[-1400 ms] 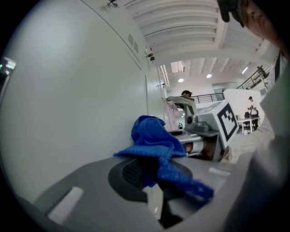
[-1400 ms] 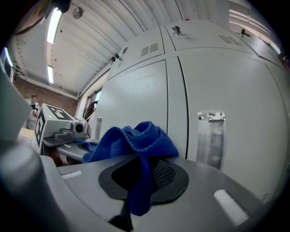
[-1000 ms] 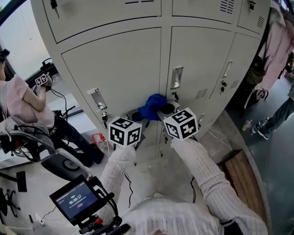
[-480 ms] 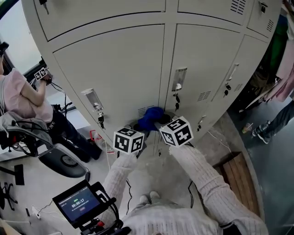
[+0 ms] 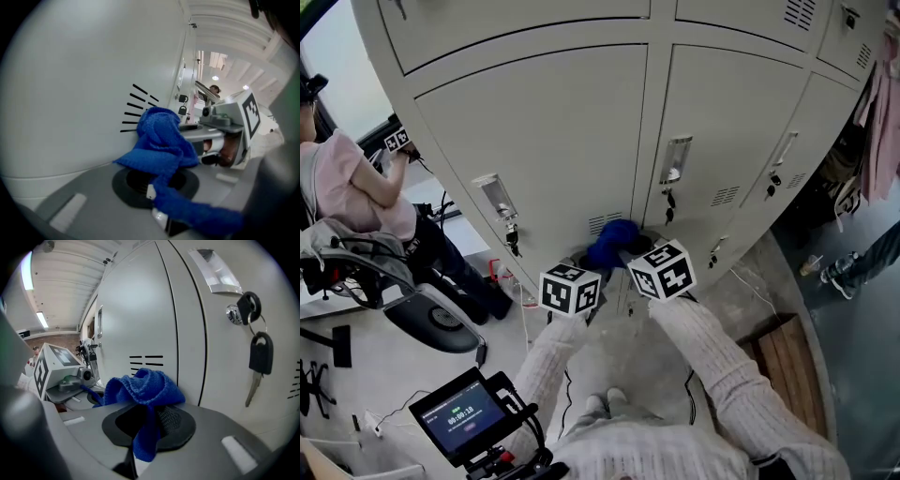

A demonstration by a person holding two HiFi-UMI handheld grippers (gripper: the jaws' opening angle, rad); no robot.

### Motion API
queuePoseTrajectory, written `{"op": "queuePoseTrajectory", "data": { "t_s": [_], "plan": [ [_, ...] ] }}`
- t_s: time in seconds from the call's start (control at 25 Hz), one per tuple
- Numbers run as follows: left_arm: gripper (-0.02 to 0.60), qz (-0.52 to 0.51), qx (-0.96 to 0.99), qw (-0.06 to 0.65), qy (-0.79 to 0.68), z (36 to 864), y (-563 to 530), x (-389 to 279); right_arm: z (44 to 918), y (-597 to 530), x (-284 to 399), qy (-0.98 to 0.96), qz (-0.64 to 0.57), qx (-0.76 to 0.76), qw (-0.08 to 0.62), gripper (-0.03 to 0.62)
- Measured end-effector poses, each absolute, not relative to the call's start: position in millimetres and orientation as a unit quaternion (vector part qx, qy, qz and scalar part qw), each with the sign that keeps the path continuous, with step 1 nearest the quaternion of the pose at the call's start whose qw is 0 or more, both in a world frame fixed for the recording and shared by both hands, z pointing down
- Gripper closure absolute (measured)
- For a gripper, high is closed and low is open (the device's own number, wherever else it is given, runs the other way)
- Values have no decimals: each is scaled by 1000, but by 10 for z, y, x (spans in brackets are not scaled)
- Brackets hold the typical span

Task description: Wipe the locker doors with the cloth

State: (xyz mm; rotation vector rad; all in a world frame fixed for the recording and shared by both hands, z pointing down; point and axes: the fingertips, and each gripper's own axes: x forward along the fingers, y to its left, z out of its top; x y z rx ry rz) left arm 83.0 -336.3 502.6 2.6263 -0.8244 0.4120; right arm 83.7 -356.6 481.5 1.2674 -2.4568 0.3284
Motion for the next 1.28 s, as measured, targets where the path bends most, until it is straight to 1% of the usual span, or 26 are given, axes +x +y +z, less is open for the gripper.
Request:
{"op": "queuePoseTrajectory", "data": {
  "t_s": [0.08, 0.2, 0.4, 0.56, 0.64, 0.8, 0.92, 1.08, 1.28],
  "plan": [
    [577, 142, 928, 174, -297, 5013, -3338, 850, 4802, -3547, 860, -870, 117, 449, 167, 548],
    [578, 128, 929, 160, -309, 4903, -3257, 804, 4680, -3458, 811, -878, 111, 446, 132, 548],
    [578, 106, 937, 117, -311, 4513, -2928, 609, 4255, -3092, 611, -893, 88, 439, 50, 548],
    [577, 120, 952, 67, -275, 4210, -2459, 474, 3950, -2584, 485, -899, 86, 429, -28, 549],
    [577, 105, 954, 64, -272, 4137, -2235, 387, 3891, -2372, 406, -904, 87, 415, -46, 549],
    [577, 40, 954, 115, -274, 4184, -1848, 231, 3974, -2021, 295, -915, 100, 388, -41, 548],
    [577, 7, 954, 151, -260, 4201, -1686, 141, 4156, -1880, 378, -908, 119, 401, -26, 548],
    [577, 13, 946, 125, -298, 4244, -1611, -11, 4307, -1771, 432, -900, 138, 413, -17, 548],
    [577, -15, 940, 149, -306, 4234, -1559, -83, 4186, -1677, 377, -902, 94, 421, -14, 546]
  ]
}}
